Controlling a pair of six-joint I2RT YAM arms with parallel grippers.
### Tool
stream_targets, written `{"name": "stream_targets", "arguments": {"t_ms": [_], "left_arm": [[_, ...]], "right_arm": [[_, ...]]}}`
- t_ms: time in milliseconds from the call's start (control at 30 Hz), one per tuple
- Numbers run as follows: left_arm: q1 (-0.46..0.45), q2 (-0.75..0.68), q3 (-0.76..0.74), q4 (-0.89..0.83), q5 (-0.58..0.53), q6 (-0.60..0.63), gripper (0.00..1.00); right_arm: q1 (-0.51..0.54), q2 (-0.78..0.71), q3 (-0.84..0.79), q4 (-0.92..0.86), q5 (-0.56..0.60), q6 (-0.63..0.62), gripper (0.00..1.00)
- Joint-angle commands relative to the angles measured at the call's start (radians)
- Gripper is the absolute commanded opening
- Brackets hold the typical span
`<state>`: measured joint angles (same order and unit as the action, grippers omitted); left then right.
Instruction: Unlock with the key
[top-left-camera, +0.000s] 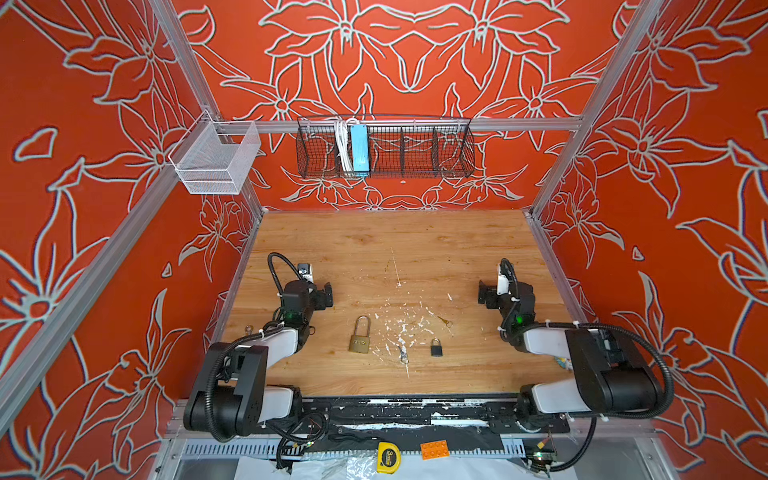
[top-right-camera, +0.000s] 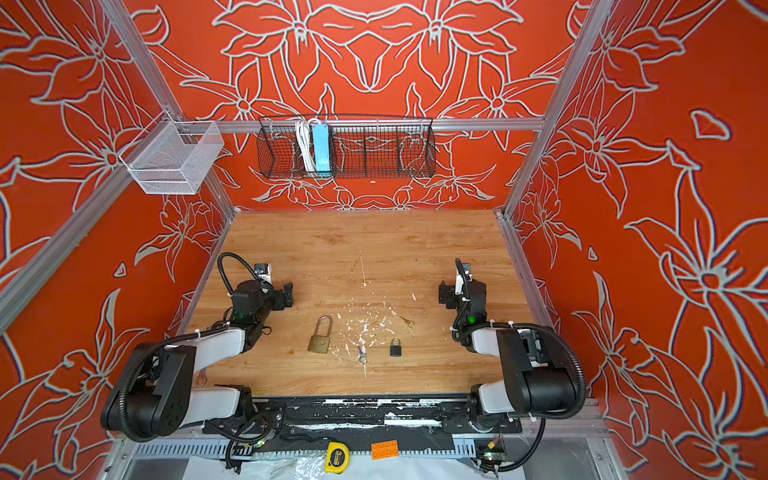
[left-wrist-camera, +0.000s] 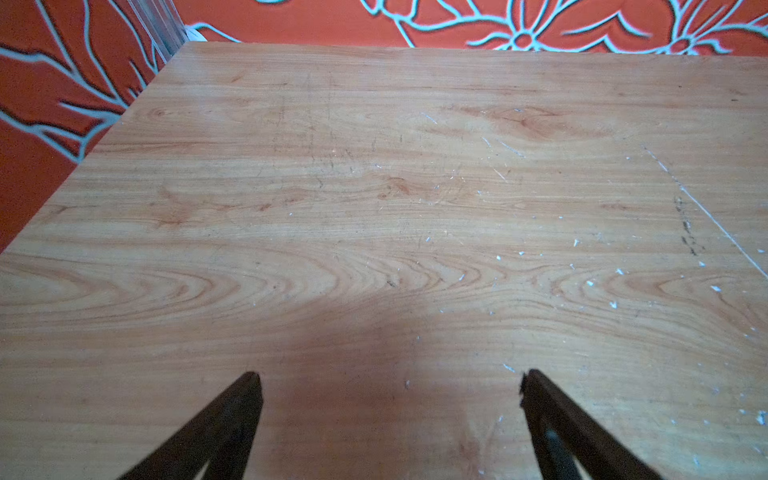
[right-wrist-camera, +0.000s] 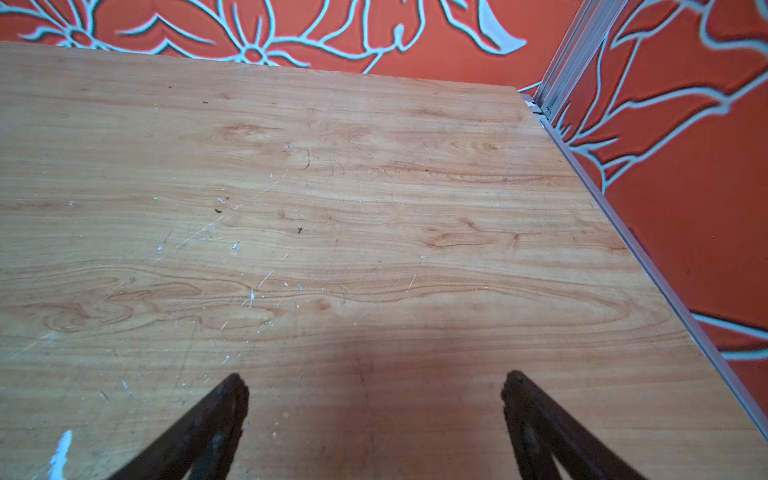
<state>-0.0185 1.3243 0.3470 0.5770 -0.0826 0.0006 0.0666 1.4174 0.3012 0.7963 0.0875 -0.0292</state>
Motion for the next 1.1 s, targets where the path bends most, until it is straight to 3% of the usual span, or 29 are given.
{"name": "stream_targets", "arguments": {"t_ms": [0,733,900,967,1033,1067], "left_arm": [[0.008,0.003,0.005,0.01,0.011,0.009,0.97],[-0.012,-0.035,-0.044,0.068,-0.006,0.022,0.97],[-0.026,-0.167,0.008,-0.107,-0.106,-0.01,0.97],[-0.039,-0.239,0.019,-0.161,-0.156,-0.02,0.97],[-0.084,-0.326,0.033,-0.211,-0.2,-0.06,0.99],[-0.098,-0.387,0.044,-0.241,-0.179,-0.074,0.98]], "right_arm": [[-0.008,-0.003,0.026,-0.006,-0.01,-0.008,0.98],[-0.006,-0.003,0.021,0.003,-0.002,-0.012,0.98],[0.011,-0.028,-0.016,0.059,0.005,-0.03,0.97],[0.06,-0.094,-0.028,0.047,0.118,-0.043,0.92],[0.155,-0.237,0.051,-0.221,0.316,-0.034,0.88],[0.175,-0.286,0.091,-0.33,0.343,0.004,0.86]]}}
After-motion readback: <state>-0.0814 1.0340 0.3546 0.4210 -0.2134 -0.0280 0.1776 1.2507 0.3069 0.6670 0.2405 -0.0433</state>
